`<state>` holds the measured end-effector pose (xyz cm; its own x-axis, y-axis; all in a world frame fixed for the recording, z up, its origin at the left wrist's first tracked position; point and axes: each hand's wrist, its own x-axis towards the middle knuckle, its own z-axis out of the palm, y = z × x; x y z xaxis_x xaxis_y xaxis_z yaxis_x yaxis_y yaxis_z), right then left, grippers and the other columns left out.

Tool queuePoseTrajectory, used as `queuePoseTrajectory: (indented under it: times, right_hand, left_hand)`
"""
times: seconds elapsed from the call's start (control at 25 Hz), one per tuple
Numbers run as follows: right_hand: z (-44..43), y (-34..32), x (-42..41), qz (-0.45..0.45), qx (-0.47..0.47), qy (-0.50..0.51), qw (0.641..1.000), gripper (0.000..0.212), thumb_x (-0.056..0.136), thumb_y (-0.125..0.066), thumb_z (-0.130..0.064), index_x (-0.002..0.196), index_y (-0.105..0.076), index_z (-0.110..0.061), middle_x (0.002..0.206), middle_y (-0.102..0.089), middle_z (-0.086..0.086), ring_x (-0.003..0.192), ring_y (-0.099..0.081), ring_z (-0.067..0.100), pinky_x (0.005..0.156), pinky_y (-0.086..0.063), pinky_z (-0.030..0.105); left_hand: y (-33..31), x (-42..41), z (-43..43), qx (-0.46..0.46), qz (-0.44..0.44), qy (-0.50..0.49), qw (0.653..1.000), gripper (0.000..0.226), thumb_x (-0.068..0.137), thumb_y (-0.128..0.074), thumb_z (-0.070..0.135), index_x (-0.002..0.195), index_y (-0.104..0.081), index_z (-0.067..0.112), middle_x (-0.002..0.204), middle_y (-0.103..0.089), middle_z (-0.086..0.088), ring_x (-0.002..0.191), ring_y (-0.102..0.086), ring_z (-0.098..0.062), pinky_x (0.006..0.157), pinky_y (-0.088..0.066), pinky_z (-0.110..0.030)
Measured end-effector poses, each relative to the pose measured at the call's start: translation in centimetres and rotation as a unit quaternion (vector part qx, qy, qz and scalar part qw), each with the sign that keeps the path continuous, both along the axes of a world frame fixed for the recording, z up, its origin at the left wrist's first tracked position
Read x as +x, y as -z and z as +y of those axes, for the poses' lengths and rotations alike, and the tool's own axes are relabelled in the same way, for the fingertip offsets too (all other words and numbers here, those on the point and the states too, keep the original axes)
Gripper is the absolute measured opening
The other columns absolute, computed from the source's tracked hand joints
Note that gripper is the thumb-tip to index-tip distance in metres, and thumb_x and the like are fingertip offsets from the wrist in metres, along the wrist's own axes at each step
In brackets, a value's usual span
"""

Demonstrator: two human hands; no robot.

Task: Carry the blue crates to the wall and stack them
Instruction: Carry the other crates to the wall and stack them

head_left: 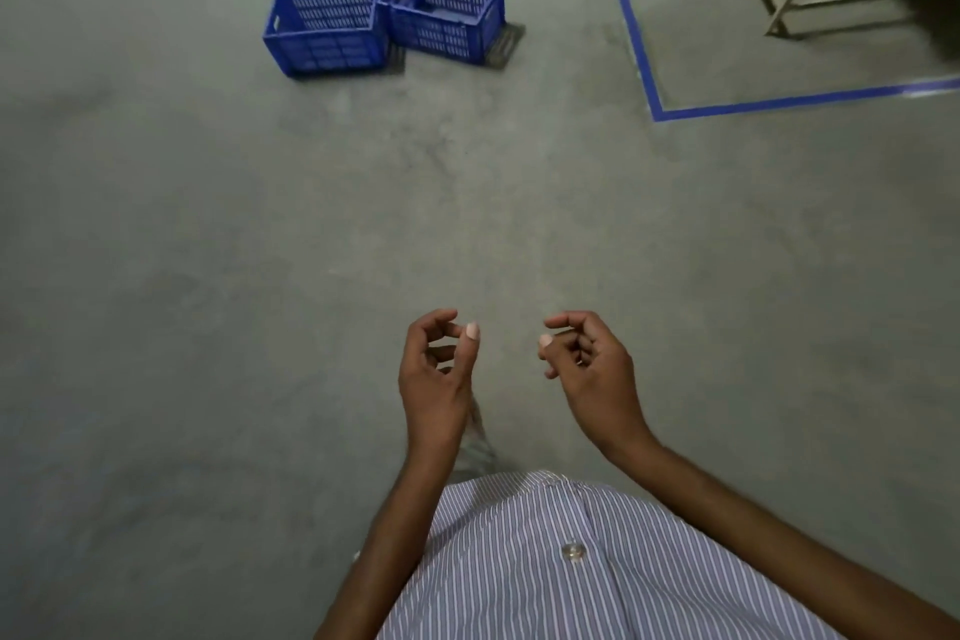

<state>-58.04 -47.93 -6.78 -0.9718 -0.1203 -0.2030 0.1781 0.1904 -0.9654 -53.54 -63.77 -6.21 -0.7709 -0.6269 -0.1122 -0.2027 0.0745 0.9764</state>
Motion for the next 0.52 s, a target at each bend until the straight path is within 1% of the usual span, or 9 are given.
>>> queuePoseTrajectory:
  times: [0.08,0.16,0.28,0.32,0.4,0.52]
  right_hand:
    - [-4.3,0.4,-4.5,-0.002,-0.001,0.004,1.000,0.013,0.094,-0.069,-0.015,0.102,-0.066,-0.025,0.079,-0.069,0.008,0.071,-0.070,0.025,0.066,-0.056,0.026]
    - [-8.4,-0.2,-9.5,0.004,-0.002,0.018,1.000,0.013,0.094,-0.069,-0.014,0.102,-0.066,-0.024,0.081,-0.070,0.010,0.071,-0.069,0.026,0.065,-0.054,0.023]
    - [-14.3,-2.0,-17.6,0.019,-0.005,0.038,0.999,0.012,0.094,-0.069,-0.012,0.102,-0.066,-0.021,0.082,-0.069,0.015,0.072,-0.068,0.027,0.063,-0.051,0.015]
    - [-15.9,-2.5,-20.1,0.021,-0.005,0.042,0.999,0.012,0.095,-0.069,-0.011,0.102,-0.066,-0.019,0.082,-0.069,0.016,0.071,-0.068,0.026,0.062,-0.051,0.015]
    - [-18.6,-3.2,-25.0,0.030,-0.008,0.054,0.998,0.011,0.095,-0.069,-0.011,0.103,-0.066,-0.018,0.082,-0.069,0.015,0.069,-0.068,0.023,0.064,-0.052,0.018]
    - [-21.9,-3.1,-32.5,0.024,-0.002,0.067,0.997,0.009,0.095,-0.069,-0.013,0.102,-0.067,-0.018,0.081,-0.071,0.009,0.066,-0.067,0.017,0.066,-0.056,0.027]
  left_hand:
    - [0.2,-4.6,-4.9,-0.002,-0.007,0.000,1.000,0.020,0.093,-0.072,0.026,0.110,-0.063,0.028,0.094,-0.068,0.011,0.087,-0.070,-0.025,0.079,-0.057,-0.048]
    - [-0.3,-9.4,-9.6,-0.002,-0.002,0.006,1.000,0.020,0.094,-0.071,0.021,0.110,-0.063,0.030,0.094,-0.068,0.009,0.087,-0.070,-0.024,0.078,-0.057,-0.043]
    - [-2.1,-17.7,-15.6,-0.003,0.017,0.011,1.000,0.021,0.095,-0.068,0.016,0.110,-0.062,0.030,0.096,-0.067,0.007,0.086,-0.069,-0.026,0.071,-0.053,-0.030]
    - [-2.5,-20.5,-17.1,0.000,0.019,0.016,1.000,0.022,0.095,-0.067,0.015,0.111,-0.062,0.030,0.096,-0.067,0.007,0.086,-0.069,-0.027,0.069,-0.052,-0.026]
    - [-3.3,-25.9,-19.5,0.006,0.029,0.033,0.999,0.023,0.095,-0.067,0.014,0.111,-0.062,0.029,0.096,-0.067,0.007,0.086,-0.069,-0.027,0.070,-0.052,-0.026]
    - [-3.3,-33.8,-22.8,0.015,0.037,0.041,0.998,0.024,0.095,-0.068,0.015,0.112,-0.061,0.031,0.097,-0.067,0.008,0.087,-0.068,-0.027,0.071,-0.053,-0.029]
